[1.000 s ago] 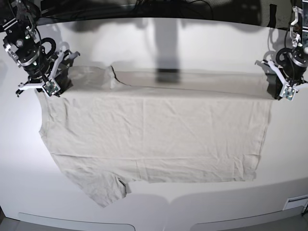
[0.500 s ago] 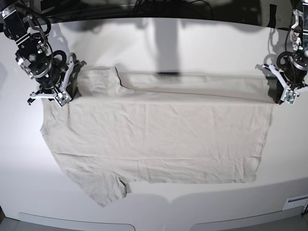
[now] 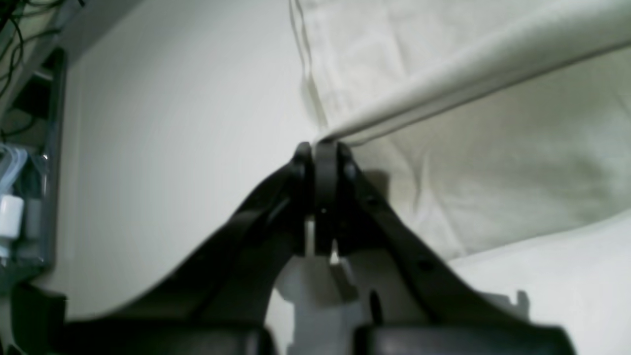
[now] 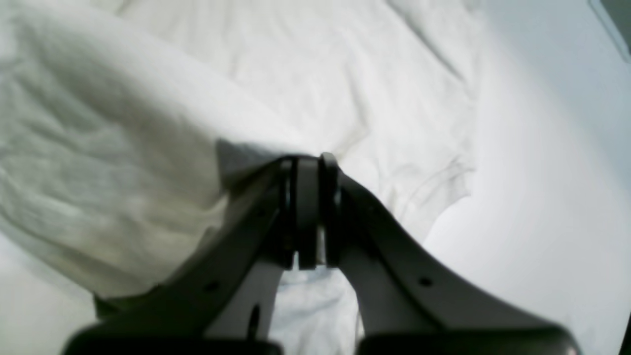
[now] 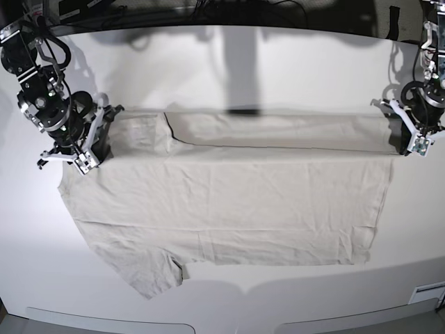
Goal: Fold the T-shirt properly
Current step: 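Fold the held edge back over the shirt body with both grippers, then open both grippers and raise them off the folded strip, then move both grippers to the hem corners of the shirt, then grasp the hem corners with both grippers and lift them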
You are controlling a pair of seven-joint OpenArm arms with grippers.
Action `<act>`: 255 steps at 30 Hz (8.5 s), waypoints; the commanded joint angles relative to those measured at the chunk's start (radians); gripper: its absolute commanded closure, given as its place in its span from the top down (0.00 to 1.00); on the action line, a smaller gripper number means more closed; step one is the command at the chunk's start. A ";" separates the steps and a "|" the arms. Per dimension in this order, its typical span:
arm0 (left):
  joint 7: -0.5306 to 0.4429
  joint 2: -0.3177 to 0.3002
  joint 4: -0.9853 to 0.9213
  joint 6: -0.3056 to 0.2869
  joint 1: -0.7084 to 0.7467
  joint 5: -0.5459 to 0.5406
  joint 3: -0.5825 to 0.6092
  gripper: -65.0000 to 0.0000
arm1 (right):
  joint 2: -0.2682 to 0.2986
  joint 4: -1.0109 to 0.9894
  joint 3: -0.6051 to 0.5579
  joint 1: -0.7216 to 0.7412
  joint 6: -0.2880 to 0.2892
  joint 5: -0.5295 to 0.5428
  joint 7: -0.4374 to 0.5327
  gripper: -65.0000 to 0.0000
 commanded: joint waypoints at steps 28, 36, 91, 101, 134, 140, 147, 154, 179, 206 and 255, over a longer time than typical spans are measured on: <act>0.111 -0.029 0.090 0.018 -0.005 -0.023 -0.011 0.33 | 0.019 0.039 0.012 0.027 -0.026 0.048 -0.039 0.36; 0.107 0.018 0.105 0.018 -0.005 -0.275 -0.011 0.00 | -0.018 0.035 0.012 0.021 -0.027 0.103 -0.037 0.00; -0.055 0.127 -0.036 -0.083 0.430 -0.315 -0.012 0.00 | -0.147 0.170 0.120 -0.437 -0.032 0.091 -0.084 0.00; -0.050 0.127 0.014 -0.082 0.465 -0.278 -0.081 0.00 | -0.149 0.196 0.208 -0.506 -0.036 0.070 -0.027 0.00; 0.283 0.000 0.156 -0.175 0.092 -0.690 -0.311 0.30 | -0.146 0.335 0.229 -0.263 -0.033 0.178 -0.201 0.29; 0.291 -0.010 -0.163 -0.259 -0.190 -0.679 -0.174 0.30 | -0.146 0.335 0.229 -0.194 0.007 0.177 -0.285 0.29; 0.291 -0.008 -0.544 -0.349 -0.520 -0.597 0.018 0.32 | -0.148 0.324 0.229 -0.133 0.017 0.177 -0.345 0.29; 0.151 -0.006 -0.882 -0.349 -0.767 -0.465 0.169 0.32 | -0.150 0.324 0.229 -0.128 0.017 0.177 -0.352 0.29; -0.006 0.123 -1.150 -0.171 -0.906 -0.185 0.213 0.00 | -0.201 0.180 0.229 0.018 0.018 0.125 -0.351 0.29; 0.047 0.140 -1.150 -0.172 -0.892 -0.219 0.213 0.00 | -0.285 -0.760 -0.007 0.920 0.211 0.298 -0.601 0.35; 0.040 0.143 -1.150 -0.172 -0.862 -0.256 0.213 0.00 | -0.335 -1.184 -0.007 0.943 0.296 0.154 -0.358 0.00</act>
